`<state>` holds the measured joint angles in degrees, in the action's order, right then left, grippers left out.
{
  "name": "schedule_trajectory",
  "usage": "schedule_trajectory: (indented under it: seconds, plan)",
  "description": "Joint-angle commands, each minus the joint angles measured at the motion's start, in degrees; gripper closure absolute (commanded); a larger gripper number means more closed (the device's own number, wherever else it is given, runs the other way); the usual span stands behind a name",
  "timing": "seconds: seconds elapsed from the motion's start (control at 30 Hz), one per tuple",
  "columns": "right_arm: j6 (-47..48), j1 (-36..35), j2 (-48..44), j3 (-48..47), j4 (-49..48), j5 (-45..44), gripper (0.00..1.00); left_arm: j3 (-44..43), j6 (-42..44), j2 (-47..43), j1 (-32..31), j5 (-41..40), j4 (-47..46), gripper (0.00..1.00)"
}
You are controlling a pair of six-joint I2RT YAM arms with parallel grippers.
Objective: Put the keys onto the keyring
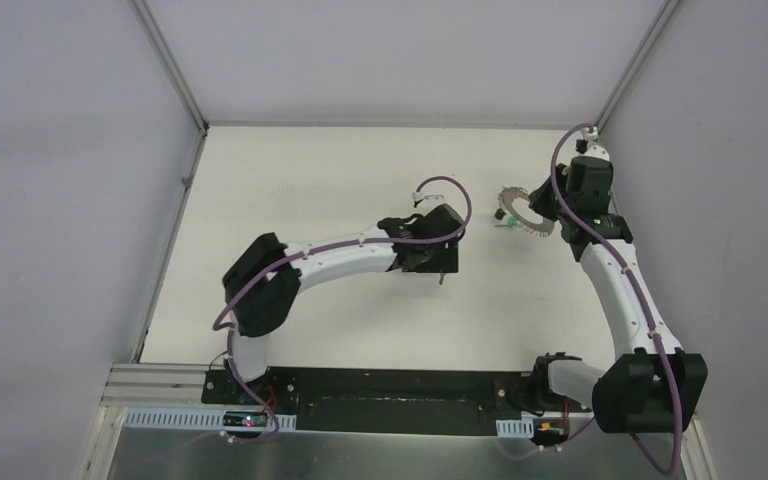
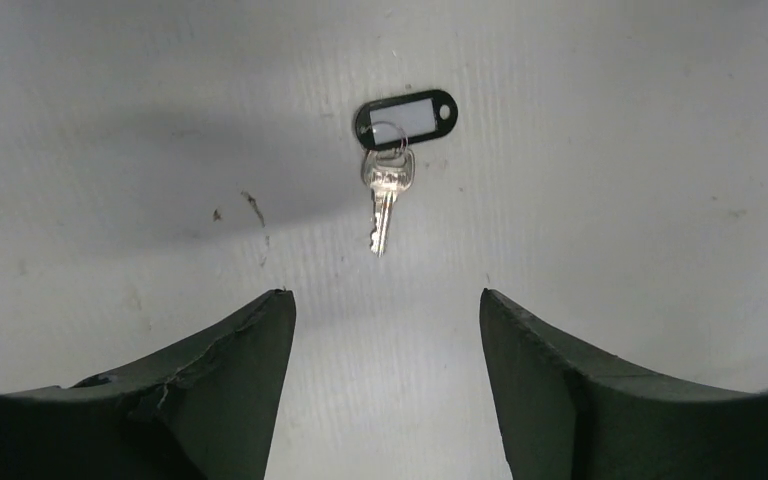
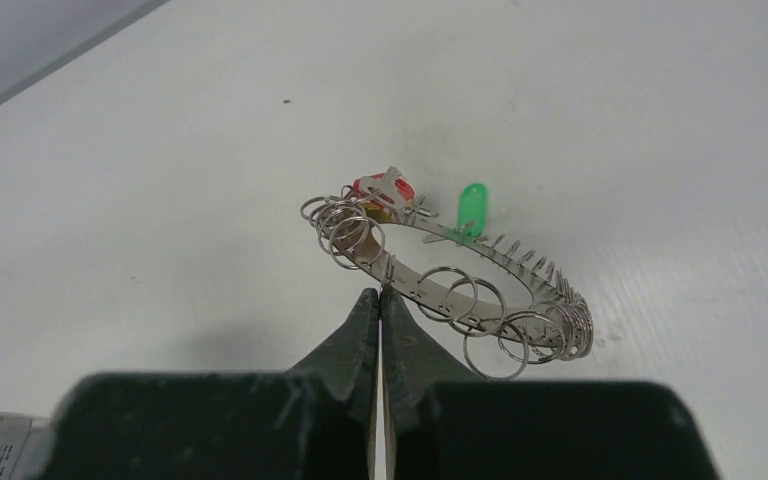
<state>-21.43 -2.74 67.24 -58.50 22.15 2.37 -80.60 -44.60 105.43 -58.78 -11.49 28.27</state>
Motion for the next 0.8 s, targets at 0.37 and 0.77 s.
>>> schedule_trajectory:
  seconds: [0.37,0.77]
  plan:
    - [-5.7,1.1,-1.8,1.2,3.1,-16.6,1.0,-30.7,-4.1,24.4,0.8,-9.0,21.0,0.45]
    - [-6.7,1.1,-2.4,2.7,2.3,-13.4,1.0,-38.7,0.5,32.1,0.3,-14.4,25.6,0.52]
